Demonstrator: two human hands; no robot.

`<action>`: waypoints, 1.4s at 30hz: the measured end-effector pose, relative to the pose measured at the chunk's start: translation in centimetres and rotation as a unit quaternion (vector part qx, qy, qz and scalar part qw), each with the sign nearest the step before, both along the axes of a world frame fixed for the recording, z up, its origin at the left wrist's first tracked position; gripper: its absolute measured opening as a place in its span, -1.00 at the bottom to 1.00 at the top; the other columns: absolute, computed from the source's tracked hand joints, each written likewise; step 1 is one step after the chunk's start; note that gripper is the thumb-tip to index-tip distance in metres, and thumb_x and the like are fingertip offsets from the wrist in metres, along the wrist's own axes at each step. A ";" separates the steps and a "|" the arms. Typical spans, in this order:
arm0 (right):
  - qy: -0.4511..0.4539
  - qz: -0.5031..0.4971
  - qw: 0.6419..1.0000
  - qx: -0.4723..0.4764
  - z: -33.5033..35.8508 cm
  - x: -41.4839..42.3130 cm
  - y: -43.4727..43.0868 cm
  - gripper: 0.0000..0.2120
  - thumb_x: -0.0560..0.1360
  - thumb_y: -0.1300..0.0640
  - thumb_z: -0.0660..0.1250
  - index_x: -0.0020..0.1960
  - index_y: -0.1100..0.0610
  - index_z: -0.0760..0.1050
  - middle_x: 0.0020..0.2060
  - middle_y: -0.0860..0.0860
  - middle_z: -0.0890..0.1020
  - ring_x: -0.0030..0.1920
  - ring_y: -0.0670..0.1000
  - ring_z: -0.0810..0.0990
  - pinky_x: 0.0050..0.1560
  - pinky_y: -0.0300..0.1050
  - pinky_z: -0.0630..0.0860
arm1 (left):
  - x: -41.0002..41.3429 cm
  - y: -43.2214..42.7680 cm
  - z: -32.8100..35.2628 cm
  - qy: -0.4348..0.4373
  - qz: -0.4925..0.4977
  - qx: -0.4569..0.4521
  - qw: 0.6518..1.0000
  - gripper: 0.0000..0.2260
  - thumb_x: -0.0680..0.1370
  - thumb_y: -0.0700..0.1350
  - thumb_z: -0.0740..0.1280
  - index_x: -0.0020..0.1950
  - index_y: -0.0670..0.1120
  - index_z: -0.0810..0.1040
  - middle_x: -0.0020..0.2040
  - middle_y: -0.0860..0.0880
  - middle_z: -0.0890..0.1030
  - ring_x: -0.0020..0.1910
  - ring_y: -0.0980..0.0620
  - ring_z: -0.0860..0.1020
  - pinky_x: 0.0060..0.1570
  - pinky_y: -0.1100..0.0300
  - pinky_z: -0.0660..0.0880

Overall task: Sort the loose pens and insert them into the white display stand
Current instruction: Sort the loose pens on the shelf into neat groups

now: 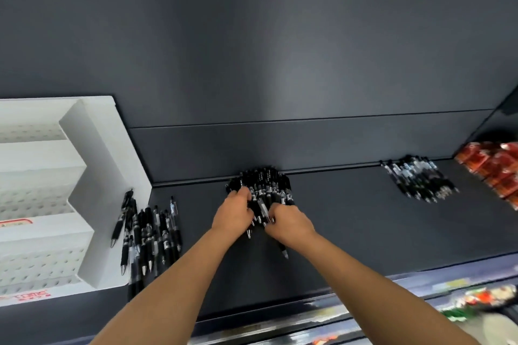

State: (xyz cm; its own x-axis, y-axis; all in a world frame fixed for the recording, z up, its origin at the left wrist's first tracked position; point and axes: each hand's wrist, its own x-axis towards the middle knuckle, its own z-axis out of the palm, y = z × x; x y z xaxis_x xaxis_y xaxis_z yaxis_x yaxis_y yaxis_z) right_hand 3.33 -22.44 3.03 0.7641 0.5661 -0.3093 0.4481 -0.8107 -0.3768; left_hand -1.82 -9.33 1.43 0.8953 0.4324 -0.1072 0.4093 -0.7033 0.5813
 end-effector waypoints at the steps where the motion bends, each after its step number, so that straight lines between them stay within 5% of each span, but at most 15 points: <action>1: -0.005 -0.011 1.000 0.011 0.1 0.6 -0.2 -0.82 0.44 0.14 0.24 0.03 0.13 0.46 -0.06 0.10 0.58 -0.01 0.17 0.57 -0.17 -0.08 0.46 | 0.8 -0.1 0.1 0.004 -0.004 0.000 1.000 -0.76 0.49 -0.26 0.21 0.16 -0.11 0.40 0.08 -0.14 0.45 0.01 -0.15 0.50 -0.01 0.06 0.45; 9: 0.008 -0.029 0.996 0.079 0.0 6.5 -2.7 -0.77 0.46 0.15 0.24 0.09 0.09 0.53 -0.11 0.06 0.61 -0.12 0.11 0.59 -0.17 -0.08 0.52 | 5.0 -0.9 -0.6 0.107 -0.015 0.106 0.988 -0.62 0.54 -0.11 0.23 0.37 -0.02 0.36 0.26 -0.10 0.35 0.24 -0.14 0.35 0.16 0.04 0.41; 13: 0.010 -0.003 0.997 0.081 0.1 9.6 -4.7 -0.81 0.49 0.13 0.24 0.08 0.07 0.51 -0.03 0.05 0.61 -0.08 0.09 0.57 -0.12 -0.07 0.53 | 6.5 -2.8 -0.2 0.068 0.029 0.190 0.979 -0.64 0.54 -0.06 0.21 0.34 0.05 0.39 0.28 -0.03 0.38 0.24 -0.08 0.34 0.17 0.05 0.35; 25: -0.089 -0.095 0.991 0.034 -0.8 23.7 -18.9 -0.75 0.57 0.05 0.20 0.21 0.07 0.45 0.03 0.12 0.62 0.02 0.19 0.60 -0.14 -0.07 0.49 | 19.8 -17.0 0.9 -0.036 -0.089 0.162 0.982 -0.78 0.57 -0.04 0.18 0.19 0.05 0.48 0.11 0.04 0.52 0.12 -0.01 0.43 0.07 0.15 0.32; 33: -0.145 -0.155 0.975 -0.061 -1.8 30.5 -25.6 -0.82 0.57 0.21 0.15 0.14 0.18 0.43 0.09 0.15 0.59 0.04 0.21 0.61 -0.21 -0.12 0.37 | 24.0 -21.0 -0.2 -0.011 -0.146 0.130 0.981 -0.78 0.58 -0.04 0.18 0.20 0.04 0.49 0.10 0.05 0.52 0.13 0.02 0.43 0.12 0.17 0.33; 37: -0.132 -0.129 0.978 -0.100 -2.2 31.5 -25.9 -0.71 0.53 0.33 0.18 0.23 0.17 0.38 0.27 0.15 0.41 0.04 0.19 0.60 -0.27 -0.09 0.39 | 24.5 -20.9 -0.6 0.000 -0.149 0.126 0.981 -0.79 0.58 -0.06 0.19 0.19 0.04 0.51 0.10 0.05 0.52 0.13 0.03 0.43 0.12 0.19 0.34; 42: -0.132 -0.100 0.981 -0.099 -2.4 31.4 -25.3 -0.63 0.49 0.36 0.22 0.27 0.16 0.36 0.24 0.14 0.43 0.07 0.18 0.58 -0.25 -0.07 0.40 | 24.6 -20.6 -0.6 0.005 -0.145 0.123 0.982 -0.79 0.58 -0.07 0.19 0.18 0.04 0.52 0.09 0.05 0.52 0.13 0.03 0.43 0.13 0.20 0.35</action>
State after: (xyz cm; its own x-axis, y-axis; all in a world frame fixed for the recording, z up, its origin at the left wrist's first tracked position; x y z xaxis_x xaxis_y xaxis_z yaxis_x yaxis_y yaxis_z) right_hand 34.74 -47.75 0.64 0.9219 0.3464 -0.1736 0.3344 -0.9376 -0.0953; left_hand 22.74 -29.89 0.86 0.9841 0.1729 -0.0399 0.1751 -0.9099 0.3760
